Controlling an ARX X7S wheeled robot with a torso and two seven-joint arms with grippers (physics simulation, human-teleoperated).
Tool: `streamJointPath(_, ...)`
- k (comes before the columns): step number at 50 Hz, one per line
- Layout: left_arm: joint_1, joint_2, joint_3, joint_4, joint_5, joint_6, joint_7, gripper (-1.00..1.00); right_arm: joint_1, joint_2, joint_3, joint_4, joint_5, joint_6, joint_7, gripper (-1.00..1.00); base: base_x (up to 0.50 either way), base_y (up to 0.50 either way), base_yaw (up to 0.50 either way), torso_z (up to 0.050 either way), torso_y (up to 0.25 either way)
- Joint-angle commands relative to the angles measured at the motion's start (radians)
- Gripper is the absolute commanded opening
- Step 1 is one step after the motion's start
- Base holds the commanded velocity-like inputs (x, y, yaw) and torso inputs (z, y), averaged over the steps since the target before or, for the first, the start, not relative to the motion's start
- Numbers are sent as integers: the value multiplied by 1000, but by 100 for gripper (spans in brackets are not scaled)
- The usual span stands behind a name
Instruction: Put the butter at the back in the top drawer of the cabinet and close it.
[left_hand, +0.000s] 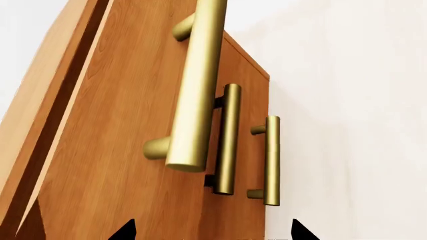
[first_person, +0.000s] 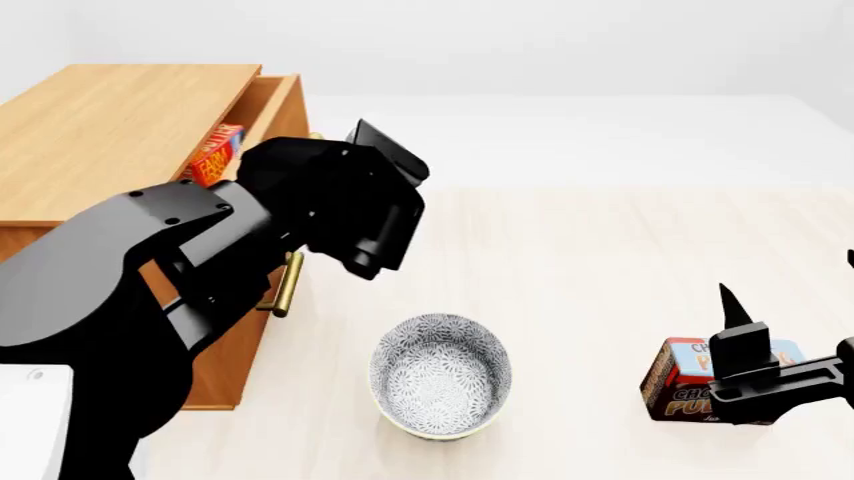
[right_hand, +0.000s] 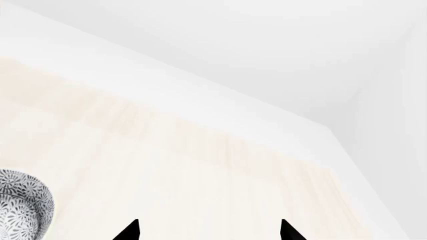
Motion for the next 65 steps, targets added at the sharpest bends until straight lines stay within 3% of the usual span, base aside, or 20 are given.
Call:
streamJointPath(1,8,0,13,-34,14,-27,-26,100,-3,0,6,0,2,2,0,100,0,0,0,0,0)
streamJointPath(65,42,0,33,-240,65,-77,-60,100,-20,0,35,-3,15,14,9,100,0,0,0,0,0)
